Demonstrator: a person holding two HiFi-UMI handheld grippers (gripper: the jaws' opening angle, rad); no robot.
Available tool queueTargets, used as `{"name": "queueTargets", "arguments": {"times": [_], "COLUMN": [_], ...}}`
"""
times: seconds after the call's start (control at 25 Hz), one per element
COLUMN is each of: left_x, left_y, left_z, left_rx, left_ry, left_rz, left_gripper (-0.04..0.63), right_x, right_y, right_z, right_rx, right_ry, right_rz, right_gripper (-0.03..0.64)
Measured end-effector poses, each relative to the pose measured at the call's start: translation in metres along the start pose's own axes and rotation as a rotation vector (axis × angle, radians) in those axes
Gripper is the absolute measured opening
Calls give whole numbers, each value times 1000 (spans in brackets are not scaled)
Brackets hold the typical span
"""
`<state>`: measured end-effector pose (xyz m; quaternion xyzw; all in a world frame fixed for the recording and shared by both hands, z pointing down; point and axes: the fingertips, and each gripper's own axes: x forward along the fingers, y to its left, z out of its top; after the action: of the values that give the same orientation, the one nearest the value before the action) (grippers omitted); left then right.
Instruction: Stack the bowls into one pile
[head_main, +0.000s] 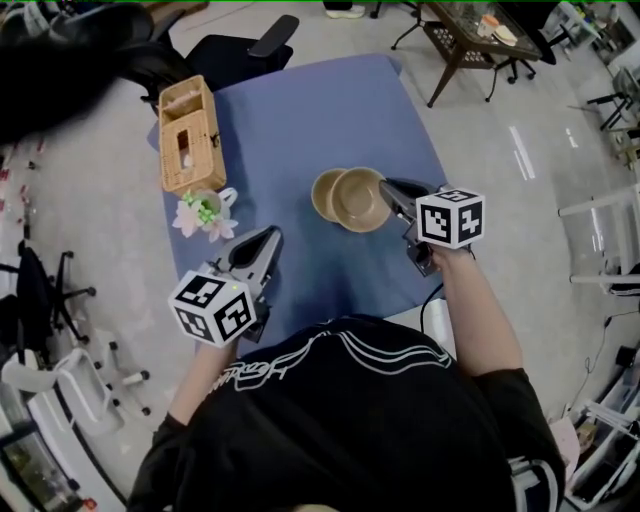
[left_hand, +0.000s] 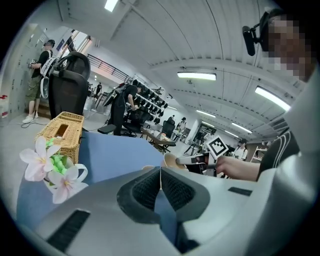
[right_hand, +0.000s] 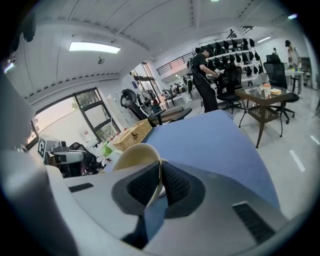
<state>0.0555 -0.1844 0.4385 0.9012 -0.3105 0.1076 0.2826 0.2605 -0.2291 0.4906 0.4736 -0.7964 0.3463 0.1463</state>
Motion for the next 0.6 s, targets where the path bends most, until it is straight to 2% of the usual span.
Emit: {"name": "queueTargets", "arguments": {"times": [0.24,0.6], "left_x": [-6,-16], "left_y": [15,28], "left_z": [-3,-8], "left_rx": [-26,-46], "left_ry": [-8,-9], "left_rz": [31,61], "left_gripper": [28,28], "right_x": [34,58], "right_y": [0,-4], "right_z": [-1,-7], "right_rx": [40,-5], "right_ry": [29,85], "right_rz": [28,1], "right_gripper": [40,40]}}
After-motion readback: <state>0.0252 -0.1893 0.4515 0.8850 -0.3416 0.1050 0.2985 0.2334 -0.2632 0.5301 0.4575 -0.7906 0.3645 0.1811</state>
